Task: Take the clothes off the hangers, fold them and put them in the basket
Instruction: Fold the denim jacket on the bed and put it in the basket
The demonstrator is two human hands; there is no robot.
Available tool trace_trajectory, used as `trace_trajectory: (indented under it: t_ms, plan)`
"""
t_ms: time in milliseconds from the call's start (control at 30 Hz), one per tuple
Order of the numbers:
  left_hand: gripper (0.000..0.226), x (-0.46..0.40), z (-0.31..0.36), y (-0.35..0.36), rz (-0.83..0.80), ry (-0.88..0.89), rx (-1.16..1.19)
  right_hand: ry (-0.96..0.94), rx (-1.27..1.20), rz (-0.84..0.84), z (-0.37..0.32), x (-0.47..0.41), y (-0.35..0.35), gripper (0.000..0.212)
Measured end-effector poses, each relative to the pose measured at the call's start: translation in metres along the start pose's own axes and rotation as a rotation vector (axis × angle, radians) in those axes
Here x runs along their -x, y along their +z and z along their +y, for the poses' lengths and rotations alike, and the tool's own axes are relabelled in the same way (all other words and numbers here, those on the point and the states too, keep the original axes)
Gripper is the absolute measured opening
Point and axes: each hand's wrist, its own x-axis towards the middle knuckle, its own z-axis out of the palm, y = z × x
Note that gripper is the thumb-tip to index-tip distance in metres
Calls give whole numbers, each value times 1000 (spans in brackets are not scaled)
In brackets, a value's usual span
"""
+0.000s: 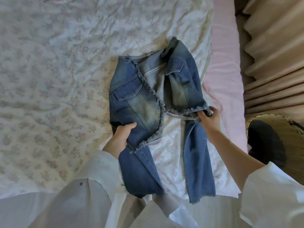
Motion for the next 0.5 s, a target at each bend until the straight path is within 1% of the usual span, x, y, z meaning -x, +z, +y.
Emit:
trace_trajectory:
  t_ms: [33, 67, 100, 133, 167, 200, 233, 267, 333, 433, 500]
  plan:
    - [57, 0, -6, 2, -8, -10, 71, 57, -45, -62, 8, 3, 5, 54]
    - [53, 1, -11, 3, -10, -14, 120, 69, -66, -136, 16, 7, 10, 57]
    - [51, 2, -14, 5, -7, -13, 144, 47, -15, -194, 22, 8, 15, 65]
    - [50, 3, -17, 6, -3, -7, 146, -5, 101, -235, 29, 8, 20, 78]
    - [50, 3, -18, 7, 2, 2, 144, -61, 269, -259, 35, 7, 25, 95]
    - [50, 3, -19, 8, 7, 11, 141, -94, 452, -281, 38, 6, 28, 105]
    - [49, 4, -18, 8, 7, 25, 145, -102, 580, -292, 40, 6, 31, 108]
    - [48, 5, -17, 9, 10, 37, 150, -119, 658, -285, 39, 6, 34, 106]
    - [46, 4, -15, 8, 24, 57, 133, -161, 729, -275, 33, 5, 38, 96]
    - [44, 5, -9, 4, 42, 82, 105, -210, 731, -228, 26, -2, 41, 77]
    - [45, 5, -7, 3, 38, 99, 95, -215, 647, -167, 21, -6, 41, 58]
